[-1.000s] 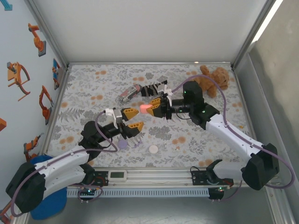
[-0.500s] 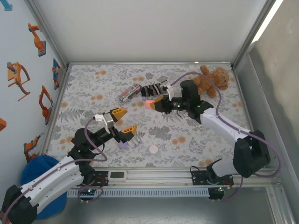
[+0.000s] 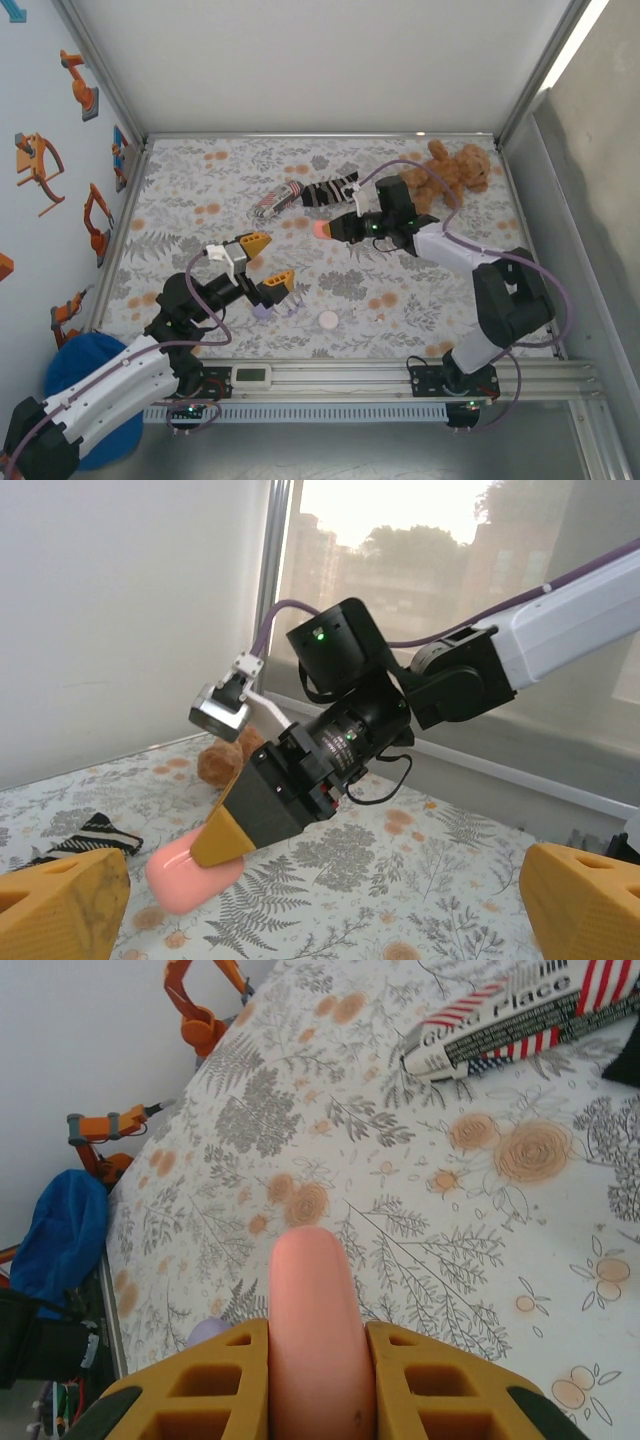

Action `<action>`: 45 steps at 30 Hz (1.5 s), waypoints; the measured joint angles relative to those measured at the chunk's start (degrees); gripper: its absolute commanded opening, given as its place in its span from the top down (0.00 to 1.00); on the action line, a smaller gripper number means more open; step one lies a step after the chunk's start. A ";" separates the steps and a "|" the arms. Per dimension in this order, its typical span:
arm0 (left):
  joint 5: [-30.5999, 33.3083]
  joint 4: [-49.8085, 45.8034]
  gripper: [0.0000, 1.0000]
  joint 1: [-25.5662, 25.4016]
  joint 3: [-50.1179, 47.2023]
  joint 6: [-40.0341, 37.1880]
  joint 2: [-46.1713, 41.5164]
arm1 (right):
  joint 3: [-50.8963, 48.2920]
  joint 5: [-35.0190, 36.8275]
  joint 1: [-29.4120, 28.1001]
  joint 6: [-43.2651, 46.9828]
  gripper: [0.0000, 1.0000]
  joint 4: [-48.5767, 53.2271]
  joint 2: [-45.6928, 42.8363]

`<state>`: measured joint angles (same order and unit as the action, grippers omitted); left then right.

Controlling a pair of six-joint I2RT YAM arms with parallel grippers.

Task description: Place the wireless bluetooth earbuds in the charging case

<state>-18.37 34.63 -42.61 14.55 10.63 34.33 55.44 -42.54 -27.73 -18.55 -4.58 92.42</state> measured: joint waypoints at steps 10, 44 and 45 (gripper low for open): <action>0.42 -0.02 0.04 0.00 0.00 0.00 0.24 | 0.26 0.00 0.31 -3.17 0.83 0.00 8.85; 0.37 0.00 0.04 0.00 0.02 0.00 4.70 | 3.48 1.27 0.35 -2.03 0.61 5.22 17.92; 0.37 0.02 0.04 0.00 0.02 0.00 4.79 | 3.48 1.64 0.35 -1.84 0.60 5.49 17.92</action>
<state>-18.00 34.65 -42.61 14.57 10.63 39.11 58.92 -40.91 -27.38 -20.38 0.91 110.34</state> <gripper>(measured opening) 0.964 0.387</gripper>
